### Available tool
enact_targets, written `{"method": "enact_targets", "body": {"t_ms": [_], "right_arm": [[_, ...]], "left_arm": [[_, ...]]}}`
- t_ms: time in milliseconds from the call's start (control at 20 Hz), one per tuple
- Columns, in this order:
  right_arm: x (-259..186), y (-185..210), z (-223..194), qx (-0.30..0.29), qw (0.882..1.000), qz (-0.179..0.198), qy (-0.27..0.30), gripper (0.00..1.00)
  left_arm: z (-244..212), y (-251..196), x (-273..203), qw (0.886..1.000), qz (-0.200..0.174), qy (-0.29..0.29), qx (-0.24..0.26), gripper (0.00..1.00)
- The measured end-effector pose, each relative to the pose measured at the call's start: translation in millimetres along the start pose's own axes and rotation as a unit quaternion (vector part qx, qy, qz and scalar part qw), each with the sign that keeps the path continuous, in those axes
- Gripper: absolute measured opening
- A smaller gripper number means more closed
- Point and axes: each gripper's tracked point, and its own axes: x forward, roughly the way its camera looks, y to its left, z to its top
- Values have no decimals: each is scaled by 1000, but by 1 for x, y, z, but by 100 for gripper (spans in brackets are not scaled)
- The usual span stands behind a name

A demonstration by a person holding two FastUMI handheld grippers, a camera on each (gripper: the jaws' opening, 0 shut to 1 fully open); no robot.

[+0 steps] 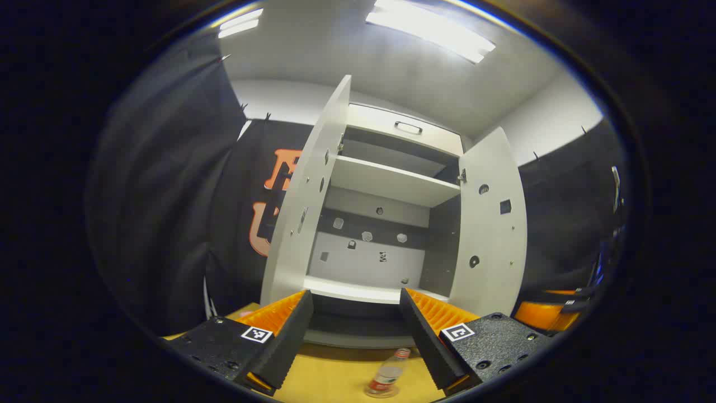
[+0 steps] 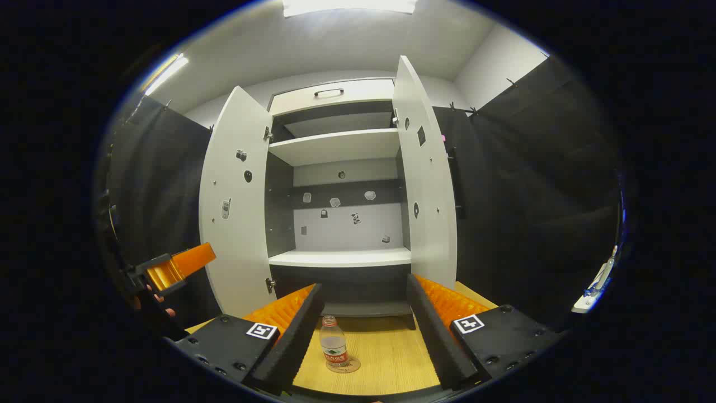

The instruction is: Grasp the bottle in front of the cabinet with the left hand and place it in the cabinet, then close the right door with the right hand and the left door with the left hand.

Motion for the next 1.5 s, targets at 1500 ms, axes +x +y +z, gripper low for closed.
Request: {"method": "enact_targets", "body": {"t_ms": [1500], "right_arm": [[16, 4, -13, -3, 1000, 8, 16, 98]], "left_arm": [[-22, 21, 12, 997, -14, 0, 81, 94]]}}
